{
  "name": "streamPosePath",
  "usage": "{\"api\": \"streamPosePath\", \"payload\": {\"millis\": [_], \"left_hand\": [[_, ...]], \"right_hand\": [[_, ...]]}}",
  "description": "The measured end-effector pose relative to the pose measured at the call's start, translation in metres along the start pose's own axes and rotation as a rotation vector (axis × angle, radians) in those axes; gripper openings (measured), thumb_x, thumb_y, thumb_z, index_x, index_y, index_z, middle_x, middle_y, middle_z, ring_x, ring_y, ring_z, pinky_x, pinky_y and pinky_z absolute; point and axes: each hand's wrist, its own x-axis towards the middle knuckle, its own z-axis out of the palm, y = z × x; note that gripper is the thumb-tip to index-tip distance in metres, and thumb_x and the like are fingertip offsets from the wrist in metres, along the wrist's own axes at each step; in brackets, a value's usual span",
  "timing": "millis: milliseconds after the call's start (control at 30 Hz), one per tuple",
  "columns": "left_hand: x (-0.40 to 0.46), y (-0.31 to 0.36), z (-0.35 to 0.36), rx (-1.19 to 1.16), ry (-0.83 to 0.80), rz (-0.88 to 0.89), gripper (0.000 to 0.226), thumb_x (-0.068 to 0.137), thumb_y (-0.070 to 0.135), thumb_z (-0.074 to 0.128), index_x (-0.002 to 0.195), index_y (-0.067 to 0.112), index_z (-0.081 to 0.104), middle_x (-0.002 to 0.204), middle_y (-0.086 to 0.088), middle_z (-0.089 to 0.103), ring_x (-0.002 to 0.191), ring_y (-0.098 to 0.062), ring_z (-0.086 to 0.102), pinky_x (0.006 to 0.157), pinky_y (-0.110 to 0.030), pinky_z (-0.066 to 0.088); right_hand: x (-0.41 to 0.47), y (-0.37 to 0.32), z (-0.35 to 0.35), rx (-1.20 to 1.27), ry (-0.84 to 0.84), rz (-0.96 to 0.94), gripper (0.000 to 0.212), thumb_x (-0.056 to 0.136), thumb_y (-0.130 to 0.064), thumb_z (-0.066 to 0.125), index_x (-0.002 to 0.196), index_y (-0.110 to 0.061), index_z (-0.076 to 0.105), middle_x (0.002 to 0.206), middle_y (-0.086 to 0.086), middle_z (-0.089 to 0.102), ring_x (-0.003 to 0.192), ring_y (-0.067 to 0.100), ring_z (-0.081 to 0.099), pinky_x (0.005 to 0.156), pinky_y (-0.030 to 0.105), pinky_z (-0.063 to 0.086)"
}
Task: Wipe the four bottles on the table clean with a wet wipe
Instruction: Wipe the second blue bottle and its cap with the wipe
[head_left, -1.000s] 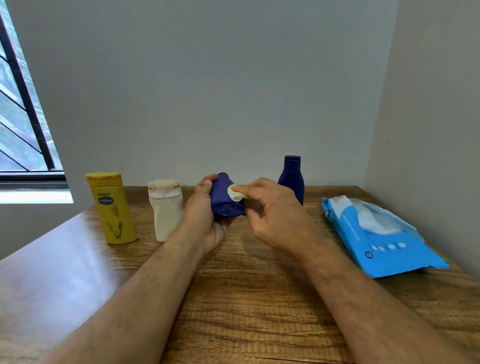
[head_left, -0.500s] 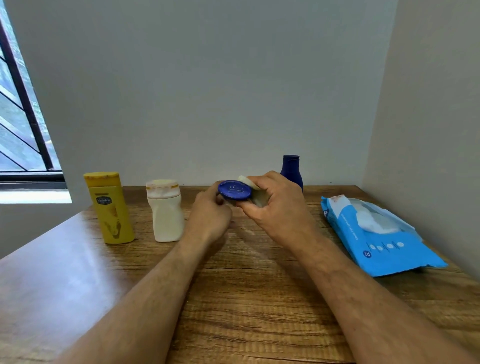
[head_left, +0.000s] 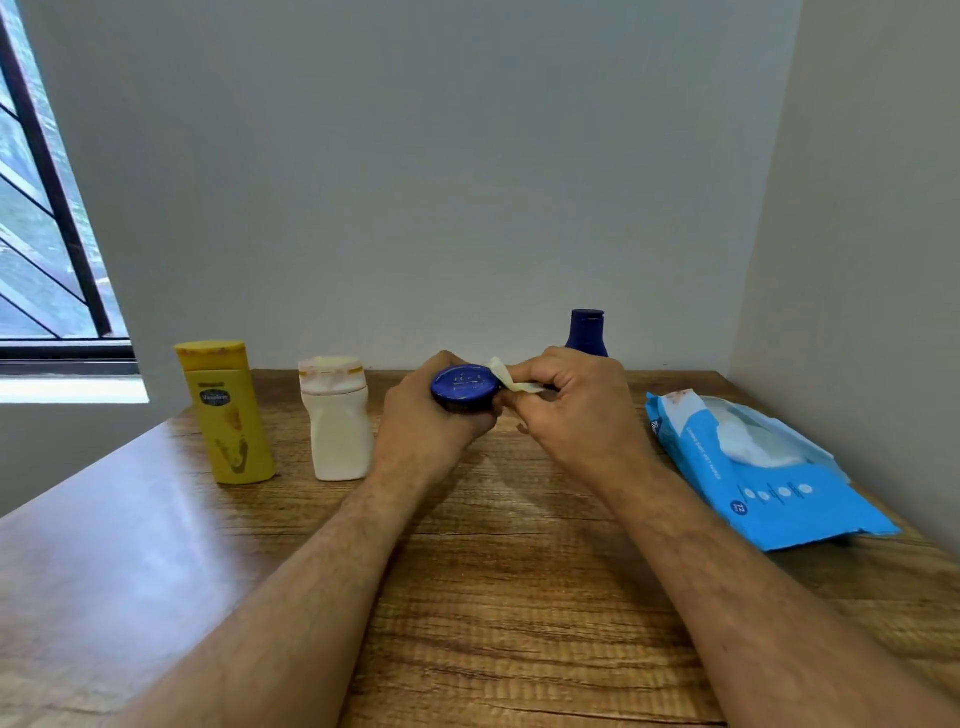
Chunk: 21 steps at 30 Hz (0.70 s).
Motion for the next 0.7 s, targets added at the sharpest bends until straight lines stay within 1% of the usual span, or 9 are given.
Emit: {"api": "streamPosePath", "payload": {"millis": [67, 167, 267, 333, 400, 500, 633, 700], "left_hand": [[-0.001, 0.000, 0.001, 0.009, 0.003, -0.007, 0.027, 0.072, 0.024, 0.087, 0.087, 0.026, 0.065, 0.078, 0.010, 0.071, 0.078, -0.007, 0.065, 0.068, -0.024, 0.050], [-0.002, 0.002, 0.002, 0.018, 0.003, -0.016, 0.026, 0.072, 0.027, 0.086, 0.084, 0.027, 0.063, 0.075, 0.012, 0.069, 0.072, -0.002, 0.062, 0.064, -0.021, 0.046], [-0.001, 0.002, 0.001, 0.017, 0.005, -0.032, 0.025, 0.076, 0.027, 0.085, 0.085, 0.026, 0.062, 0.076, 0.009, 0.069, 0.071, -0.002, 0.061, 0.063, -0.020, 0.046], [-0.002, 0.002, 0.001, 0.037, 0.005, -0.037, 0.024, 0.078, 0.028, 0.084, 0.085, 0.026, 0.061, 0.077, 0.009, 0.069, 0.072, -0.004, 0.063, 0.065, -0.025, 0.050], [-0.002, 0.002, 0.002, 0.073, 0.002, -0.043, 0.024, 0.079, 0.030, 0.082, 0.084, 0.027, 0.058, 0.076, 0.008, 0.069, 0.073, -0.010, 0.064, 0.068, -0.035, 0.054], [-0.002, 0.003, 0.001, 0.142, 0.016, -0.029, 0.022, 0.080, 0.036, 0.078, 0.087, 0.031, 0.057, 0.076, 0.009, 0.070, 0.075, -0.014, 0.066, 0.073, -0.044, 0.057], [-0.005, 0.007, -0.001, 0.191, 0.027, -0.001, 0.022, 0.085, 0.039, 0.074, 0.104, 0.038, 0.063, 0.088, 0.012, 0.072, 0.085, -0.010, 0.067, 0.081, -0.043, 0.058], [-0.005, 0.010, -0.001, 0.201, 0.034, 0.004, 0.023, 0.088, 0.038, 0.072, 0.110, 0.038, 0.065, 0.092, 0.011, 0.073, 0.087, -0.009, 0.066, 0.084, -0.043, 0.057]], "right_hand": [[-0.001, 0.000, 0.000, -0.024, 0.020, -0.030, 0.017, 0.084, -0.022, 0.076, 0.101, -0.021, 0.077, 0.080, -0.015, 0.064, 0.076, 0.004, 0.058, 0.067, 0.008, 0.043], [-0.002, -0.001, 0.000, -0.062, 0.080, -0.084, 0.016, 0.083, -0.022, 0.077, 0.099, -0.019, 0.078, 0.081, -0.011, 0.067, 0.074, 0.005, 0.060, 0.067, 0.010, 0.046], [-0.004, -0.005, 0.001, -0.113, 0.181, -0.161, 0.017, 0.084, -0.019, 0.075, 0.101, -0.016, 0.077, 0.084, -0.009, 0.067, 0.073, 0.004, 0.058, 0.067, 0.006, 0.045], [-0.005, -0.008, 0.002, -0.128, 0.220, -0.212, 0.021, 0.084, -0.014, 0.074, 0.104, -0.014, 0.076, 0.089, -0.007, 0.067, 0.076, 0.002, 0.056, 0.070, 0.004, 0.044], [-0.006, -0.010, 0.004, -0.139, 0.197, -0.243, 0.025, 0.083, -0.012, 0.074, 0.108, -0.012, 0.075, 0.092, -0.008, 0.065, 0.079, -0.001, 0.053, 0.073, 0.002, 0.041], [-0.007, -0.011, 0.005, -0.120, 0.143, -0.214, 0.028, 0.085, -0.013, 0.073, 0.113, -0.014, 0.074, 0.094, -0.010, 0.063, 0.077, -0.004, 0.054, 0.072, 0.002, 0.041], [-0.008, -0.011, 0.005, -0.092, 0.124, -0.205, 0.021, 0.086, -0.016, 0.074, 0.107, -0.012, 0.075, 0.086, -0.010, 0.059, 0.074, 0.003, 0.056, 0.062, 0.007, 0.042], [-0.009, -0.011, 0.006, -0.070, 0.092, -0.205, 0.019, 0.085, -0.014, 0.073, 0.104, -0.012, 0.075, 0.084, -0.012, 0.057, 0.072, 0.001, 0.055, 0.060, 0.007, 0.041]]}}
